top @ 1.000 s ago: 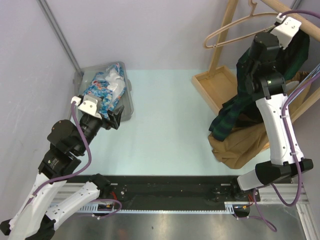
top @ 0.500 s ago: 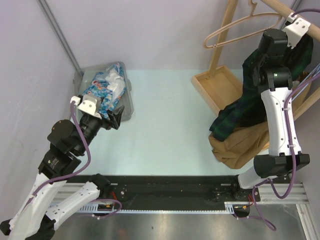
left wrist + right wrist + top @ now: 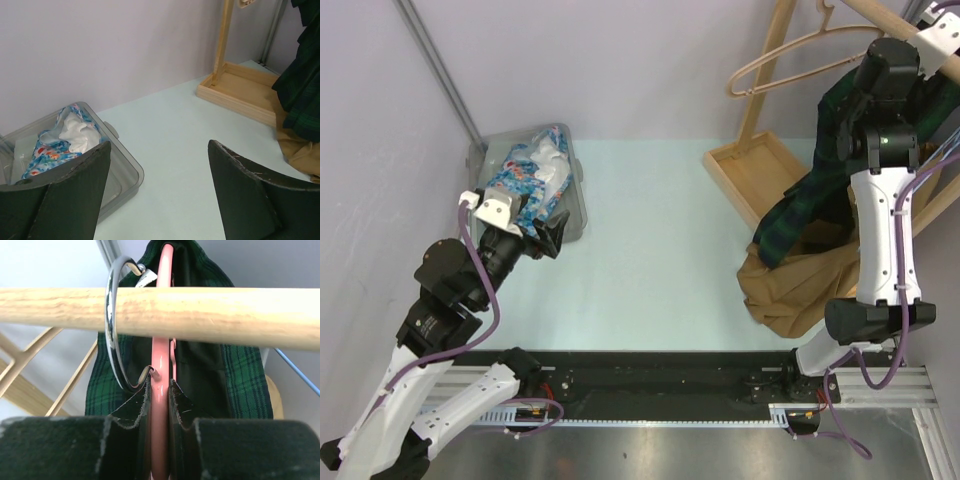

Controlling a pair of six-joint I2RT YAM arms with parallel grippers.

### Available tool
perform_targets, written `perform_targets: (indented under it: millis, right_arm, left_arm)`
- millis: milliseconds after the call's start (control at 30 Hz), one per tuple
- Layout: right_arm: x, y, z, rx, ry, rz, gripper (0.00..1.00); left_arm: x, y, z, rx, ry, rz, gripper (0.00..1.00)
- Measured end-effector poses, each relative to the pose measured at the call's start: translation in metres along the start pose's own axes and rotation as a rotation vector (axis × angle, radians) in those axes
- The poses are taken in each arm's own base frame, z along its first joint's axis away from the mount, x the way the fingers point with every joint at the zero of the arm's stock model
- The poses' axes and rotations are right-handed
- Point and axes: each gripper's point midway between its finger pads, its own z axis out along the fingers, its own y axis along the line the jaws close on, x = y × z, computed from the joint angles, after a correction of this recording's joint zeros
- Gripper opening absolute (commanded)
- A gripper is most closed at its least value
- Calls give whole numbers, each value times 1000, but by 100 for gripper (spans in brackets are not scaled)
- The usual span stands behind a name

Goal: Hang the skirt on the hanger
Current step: Hang the hanger with skirt onto the clothesline, then grab the skirt from the pile

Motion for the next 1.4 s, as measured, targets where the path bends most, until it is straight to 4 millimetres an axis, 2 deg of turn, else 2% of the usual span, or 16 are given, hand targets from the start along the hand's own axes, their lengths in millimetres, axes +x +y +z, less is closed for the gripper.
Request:
perform_targets:
  millis: [300,433,533,567,667,733,833,933,1033,1100,1167,1300,1400]
  right_arm:
    - [33,-2,39,5,68,1,0]
    - [32,-1,45,-21,74,45,0]
    - [33,3,44,-43,82,63,30]
    - [33,4,43,-53,85,70,49]
    - [37,4,33,-81,97,84,68]
    - [35,2,20,-106,103,89,70]
    - [20,2,-8,-158,83,109,74]
    - [-4,7,-54,-248,41,144,78]
    - [-33,8,-97,-348,-8,187,79]
    - [-50,4,-115,-386,-41,209,80]
    - [-61,11,-139,-466,-57,229,80]
    - [-57,36,-180,-622,-73,203,80]
    - [-39,71,-217,-746,-68,129,80]
  left_arm:
    - [-2,-1,0,0,-2,-22,83]
    - [-2,-1,0,-1,-2,-31,83]
    - [-2,-1,0,-1,-2,-32,85]
    - [-2,-1,0,-2,-2,-33,86]
    - [-1,1,1,-14,1,-42,89]
    - [1,2,2,-27,8,-51,89]
    - [6,5,7,-56,28,-73,90]
    - [18,7,16,-90,67,-90,100]
    - [34,10,26,-127,111,-104,100]
    - [48,13,33,-170,151,-115,100]
    - [61,18,41,-220,194,-127,100]
    - [90,36,56,-338,294,-152,99]
    - [124,60,62,-447,373,-186,97]
